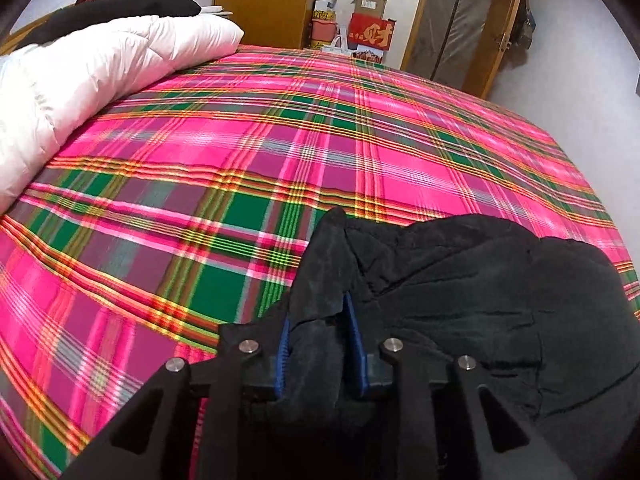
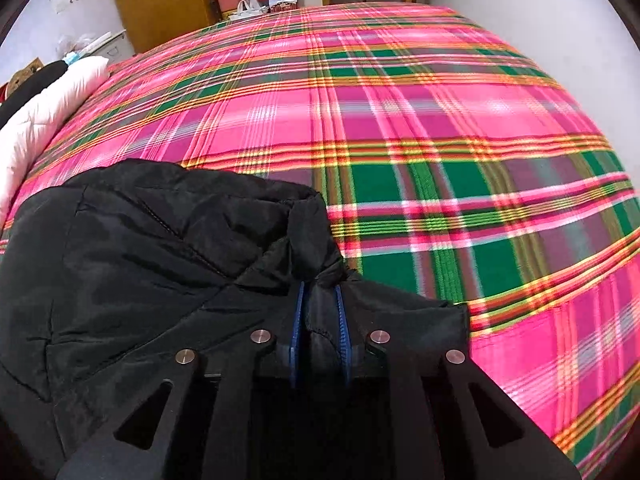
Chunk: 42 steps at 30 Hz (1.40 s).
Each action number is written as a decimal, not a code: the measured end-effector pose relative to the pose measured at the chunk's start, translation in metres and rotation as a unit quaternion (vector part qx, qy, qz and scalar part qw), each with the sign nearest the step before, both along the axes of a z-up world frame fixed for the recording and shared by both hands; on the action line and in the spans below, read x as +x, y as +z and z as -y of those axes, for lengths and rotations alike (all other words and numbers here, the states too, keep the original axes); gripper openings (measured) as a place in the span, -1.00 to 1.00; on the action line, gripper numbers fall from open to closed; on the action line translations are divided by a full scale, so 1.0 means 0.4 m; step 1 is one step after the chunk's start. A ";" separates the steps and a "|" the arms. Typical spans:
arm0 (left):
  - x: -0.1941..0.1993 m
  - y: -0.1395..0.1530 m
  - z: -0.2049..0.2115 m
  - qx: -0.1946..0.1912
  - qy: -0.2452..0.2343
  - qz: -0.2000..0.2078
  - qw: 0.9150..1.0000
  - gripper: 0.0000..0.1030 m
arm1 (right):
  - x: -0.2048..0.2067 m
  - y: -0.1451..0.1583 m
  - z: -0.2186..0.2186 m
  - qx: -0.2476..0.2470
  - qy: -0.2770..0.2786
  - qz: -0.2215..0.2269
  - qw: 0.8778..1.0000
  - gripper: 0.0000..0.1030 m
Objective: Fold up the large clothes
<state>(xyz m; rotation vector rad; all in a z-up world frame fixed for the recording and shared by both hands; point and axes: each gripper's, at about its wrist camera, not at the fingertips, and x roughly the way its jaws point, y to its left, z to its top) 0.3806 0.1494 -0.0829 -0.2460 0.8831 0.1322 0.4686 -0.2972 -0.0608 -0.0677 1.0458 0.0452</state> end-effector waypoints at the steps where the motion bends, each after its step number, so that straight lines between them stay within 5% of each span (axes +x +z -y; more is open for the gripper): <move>1: -0.001 0.013 -0.006 0.000 0.002 -0.004 1.000 -0.37 | -0.005 0.021 0.004 -0.002 -0.003 0.002 1.000 -0.60; 5: -0.021 0.088 -0.043 -0.022 0.021 -0.005 1.000 -0.30 | -0.044 0.133 0.032 0.008 -0.015 0.040 0.999 -0.51; 9: -0.071 0.207 -0.047 -0.001 0.039 0.045 0.998 -0.32 | -0.113 0.277 0.039 0.042 -0.028 0.113 0.992 -0.40; 12: -0.106 0.287 0.003 -0.013 0.022 0.092 0.995 -0.32 | -0.173 0.315 -0.044 0.065 0.017 0.141 0.988 -0.03; 14: -0.115 0.309 0.078 -0.033 -0.021 0.111 0.993 -0.28 | -0.191 0.290 -0.121 0.075 0.057 0.131 0.987 -0.03; 17: -0.093 0.274 0.223 -0.032 -0.116 0.101 0.988 -0.27 | -0.178 0.195 -0.213 0.057 0.097 0.088 0.990 -0.03; 20: -0.025 0.175 0.315 -0.022 -0.162 0.052 0.985 -0.27 | -0.120 0.104 -0.231 0.030 0.094 0.066 0.993 -0.03; 22: 0.024 0.094 0.332 0.009 -0.164 0.028 0.986 -0.25 | -0.074 0.073 -0.207 0.022 0.076 0.064 0.995 -0.02; 25: 0.067 0.045 0.306 -0.017 -0.151 0.035 0.988 -0.26 | -0.023 0.022 -0.170 0.064 0.069 0.045 0.995 0.01; 28: 0.085 0.027 0.328 0.010 -0.150 0.036 0.988 -0.26 | -0.007 -0.013 -0.193 0.043 0.069 0.058 0.995 0.01; 32: 0.091 0.002 0.324 -0.006 -0.144 0.038 0.989 -0.26 | 0.015 -0.034 -0.190 0.055 0.065 0.059 0.995 0.01; 42: 0.092 0.022 0.334 0.014 -0.148 0.016 0.989 -0.26 | -0.006 0.011 -0.200 0.022 0.060 0.045 0.997 0.01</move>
